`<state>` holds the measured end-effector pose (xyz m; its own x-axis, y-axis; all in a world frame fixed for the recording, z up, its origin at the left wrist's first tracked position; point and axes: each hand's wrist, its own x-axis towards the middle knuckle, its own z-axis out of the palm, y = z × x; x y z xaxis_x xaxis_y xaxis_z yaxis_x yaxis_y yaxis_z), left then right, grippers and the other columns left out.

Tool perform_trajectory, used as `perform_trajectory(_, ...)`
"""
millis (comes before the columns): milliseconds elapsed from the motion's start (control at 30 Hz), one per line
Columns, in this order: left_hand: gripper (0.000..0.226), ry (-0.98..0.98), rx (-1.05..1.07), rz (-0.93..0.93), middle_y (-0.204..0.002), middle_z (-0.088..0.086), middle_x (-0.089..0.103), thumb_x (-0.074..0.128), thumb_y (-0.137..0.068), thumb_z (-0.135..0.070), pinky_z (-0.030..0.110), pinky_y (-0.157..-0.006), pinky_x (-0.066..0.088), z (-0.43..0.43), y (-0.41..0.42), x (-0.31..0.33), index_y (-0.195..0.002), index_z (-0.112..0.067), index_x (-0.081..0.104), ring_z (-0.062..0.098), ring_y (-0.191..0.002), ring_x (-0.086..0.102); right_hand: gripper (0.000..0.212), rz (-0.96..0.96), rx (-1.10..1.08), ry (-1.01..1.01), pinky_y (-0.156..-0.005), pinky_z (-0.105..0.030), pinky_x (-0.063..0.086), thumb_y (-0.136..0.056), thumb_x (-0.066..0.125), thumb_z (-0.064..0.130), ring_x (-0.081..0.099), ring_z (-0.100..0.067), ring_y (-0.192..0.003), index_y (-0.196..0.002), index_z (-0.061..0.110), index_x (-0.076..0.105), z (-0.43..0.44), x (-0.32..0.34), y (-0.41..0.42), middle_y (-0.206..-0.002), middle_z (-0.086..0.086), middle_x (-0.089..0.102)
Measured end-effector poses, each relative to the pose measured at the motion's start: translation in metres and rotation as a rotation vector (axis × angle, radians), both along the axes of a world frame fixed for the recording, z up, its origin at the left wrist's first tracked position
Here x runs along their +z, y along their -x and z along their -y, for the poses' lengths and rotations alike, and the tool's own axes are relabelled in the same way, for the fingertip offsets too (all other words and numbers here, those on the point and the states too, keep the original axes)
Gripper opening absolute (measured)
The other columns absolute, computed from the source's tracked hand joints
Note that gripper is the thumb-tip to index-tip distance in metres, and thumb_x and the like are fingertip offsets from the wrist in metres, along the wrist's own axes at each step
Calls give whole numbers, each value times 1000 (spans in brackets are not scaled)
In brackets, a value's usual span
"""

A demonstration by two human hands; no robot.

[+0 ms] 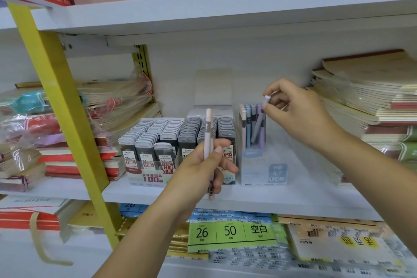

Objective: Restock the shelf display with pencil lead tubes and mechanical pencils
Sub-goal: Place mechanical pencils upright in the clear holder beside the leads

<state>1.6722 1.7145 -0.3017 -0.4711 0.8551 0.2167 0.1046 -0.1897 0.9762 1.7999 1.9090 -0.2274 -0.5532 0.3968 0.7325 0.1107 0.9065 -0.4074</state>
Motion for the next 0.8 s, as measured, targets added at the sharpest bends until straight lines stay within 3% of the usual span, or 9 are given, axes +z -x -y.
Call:
perform_trajectory(167, 29, -10, -29, 11, -79, 2, 70, 43, -107, -30, 25, -51, 41, 1, 1, -1, -105, -42, 69, 10, -50, 43, 16, 104, -28, -71, -62, -17, 44, -88, 67, 20, 60, -1, -74, -93, 29, 54, -2, -9, 6, -77, 16, 64)
perform_trajectory(367, 24, -20, -41, 36, -76, 1, 67, 44, -107, -26, 22, -49, 38, 1, 2, -1, -118, -30, 64, 10, -51, 41, 16, 96, -29, -86, -61, -23, 38, -87, 68, 22, 58, -5, -76, -92, 30, 55, -4, -12, 12, -78, 15, 63)
perform_trajectory(433, 23, -17, -43, 49, -76, 1, 67, 44, -107, -25, 22, -50, 38, 1, 1, 0, -120, -28, 64, 10, -53, 41, 11, 111, -123, -193, -65, -27, 30, -86, 69, 22, 49, -14, -82, -94, 23, 61, -5, -14, 17, -85, 6, 56)
perform_trajectory(533, 24, -24, -46, 93, -79, -1, 65, 46, -106, -23, 21, -52, 39, 2, -1, 2, -122, -25, 64, 9, -56, 43, 13, 152, -252, -263, -67, -28, 30, -85, 71, 22, 36, -13, -90, -96, 15, 68, -4, -17, 22, -90, 1, 41)
perform_trajectory(667, 26, -33, -68, 166, -83, 0, 64, 47, -106, -19, 22, -55, 43, 5, -2, 6, -121, -21, 69, 9, -61, 48, 22, 262, -290, -252, -75, -29, 34, -91, 65, 25, 42, -20, -99, -110, 16, 70, 2, -18, 20, -94, 0, 39)
perform_trajectory(733, 26, -35, -96, 186, -84, 1, 64, 49, -105, -19, 22, -57, 43, 6, -3, 8, -118, -19, 72, 10, -63, 49, 28, 187, -242, -229, -81, -27, 34, -94, 60, 26, 43, -17, -101, -119, 17, 67, 14, -18, 16, -96, 2, 43)
perform_trajectory(800, 26, -31, -116, 168, -82, 0, 64, 50, -104, -20, 22, -57, 43, 6, -5, 11, -116, -18, 73, 9, -64, 48, 27, 47, -53, -42, -81, -20, 40, -95, 56, 27, 53, -11, -97, -120, 21, 66, 34, -15, 10, -98, 5, 57)
